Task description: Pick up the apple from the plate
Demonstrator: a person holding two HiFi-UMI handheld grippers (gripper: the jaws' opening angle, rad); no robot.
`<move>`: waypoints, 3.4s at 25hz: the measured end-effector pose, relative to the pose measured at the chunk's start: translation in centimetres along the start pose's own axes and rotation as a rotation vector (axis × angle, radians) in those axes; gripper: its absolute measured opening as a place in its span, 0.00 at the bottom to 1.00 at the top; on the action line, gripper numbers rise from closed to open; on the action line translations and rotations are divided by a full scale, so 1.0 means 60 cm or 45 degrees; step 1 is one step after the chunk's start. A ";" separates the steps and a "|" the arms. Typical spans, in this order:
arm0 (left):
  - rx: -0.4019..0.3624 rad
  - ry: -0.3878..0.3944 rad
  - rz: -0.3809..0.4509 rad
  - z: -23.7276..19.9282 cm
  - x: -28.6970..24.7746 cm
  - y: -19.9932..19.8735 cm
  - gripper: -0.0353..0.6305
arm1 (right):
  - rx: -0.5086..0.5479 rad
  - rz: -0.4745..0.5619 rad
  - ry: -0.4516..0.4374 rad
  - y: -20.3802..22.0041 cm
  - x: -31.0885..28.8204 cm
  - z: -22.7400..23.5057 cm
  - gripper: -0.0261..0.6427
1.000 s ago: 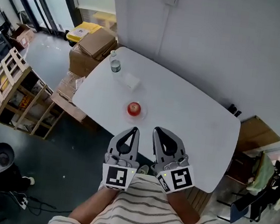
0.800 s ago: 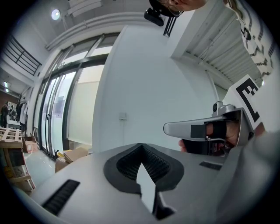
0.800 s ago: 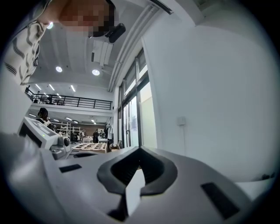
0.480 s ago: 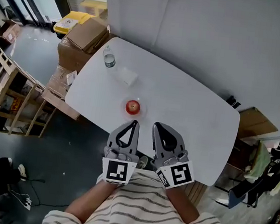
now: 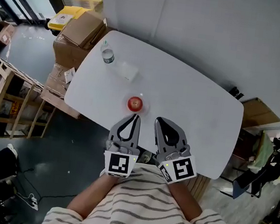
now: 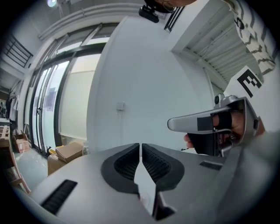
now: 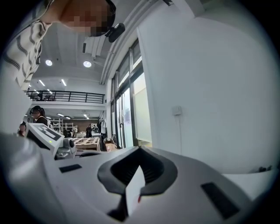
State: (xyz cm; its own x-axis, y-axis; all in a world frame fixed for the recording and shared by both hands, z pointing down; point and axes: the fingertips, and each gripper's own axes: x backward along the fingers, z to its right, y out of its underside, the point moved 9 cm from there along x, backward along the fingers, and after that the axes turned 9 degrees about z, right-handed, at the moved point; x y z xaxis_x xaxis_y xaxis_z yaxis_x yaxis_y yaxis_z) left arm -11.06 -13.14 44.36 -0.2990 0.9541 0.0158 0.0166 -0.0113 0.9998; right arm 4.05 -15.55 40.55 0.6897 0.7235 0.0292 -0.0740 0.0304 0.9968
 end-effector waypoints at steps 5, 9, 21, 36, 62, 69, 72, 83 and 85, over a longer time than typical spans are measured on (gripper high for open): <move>-0.036 0.007 -0.043 -0.017 -0.016 0.031 0.11 | 0.014 -0.011 0.014 0.004 -0.010 0.009 0.06; -0.047 0.026 -0.088 -0.022 -0.028 0.059 0.18 | 0.024 -0.018 0.023 0.005 -0.013 0.016 0.06; -0.022 0.120 -0.191 -0.020 -0.062 0.139 0.48 | 0.039 -0.037 0.084 0.008 0.002 0.042 0.06; -0.013 0.096 -0.280 -0.033 -0.084 0.239 0.68 | 0.054 -0.031 0.096 0.006 0.001 0.059 0.06; -0.045 0.076 -0.515 -0.063 -0.128 0.392 0.70 | 0.075 -0.053 0.120 0.009 0.000 0.068 0.06; -0.053 0.085 -0.570 -0.070 -0.140 0.403 0.70 | 0.077 -0.055 0.127 0.006 0.000 0.069 0.06; -0.073 0.111 -0.599 -0.070 -0.144 0.412 0.70 | 0.077 -0.057 0.130 0.009 -0.001 0.070 0.06; -0.110 0.135 -0.643 -0.069 -0.149 0.424 0.69 | 0.083 -0.068 0.123 0.009 -0.003 0.072 0.06; -0.093 0.145 -0.631 -0.068 -0.151 0.423 0.68 | 0.081 -0.068 0.124 0.010 -0.003 0.074 0.06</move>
State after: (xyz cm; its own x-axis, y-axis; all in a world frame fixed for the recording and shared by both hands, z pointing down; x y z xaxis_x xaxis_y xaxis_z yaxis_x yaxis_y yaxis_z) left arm -11.84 -23.30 69.63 -0.3565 0.8115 -0.4630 -0.2190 0.4092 0.8858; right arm 7.06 -18.70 41.48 0.6179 0.7858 -0.0285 0.0090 0.0292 0.9995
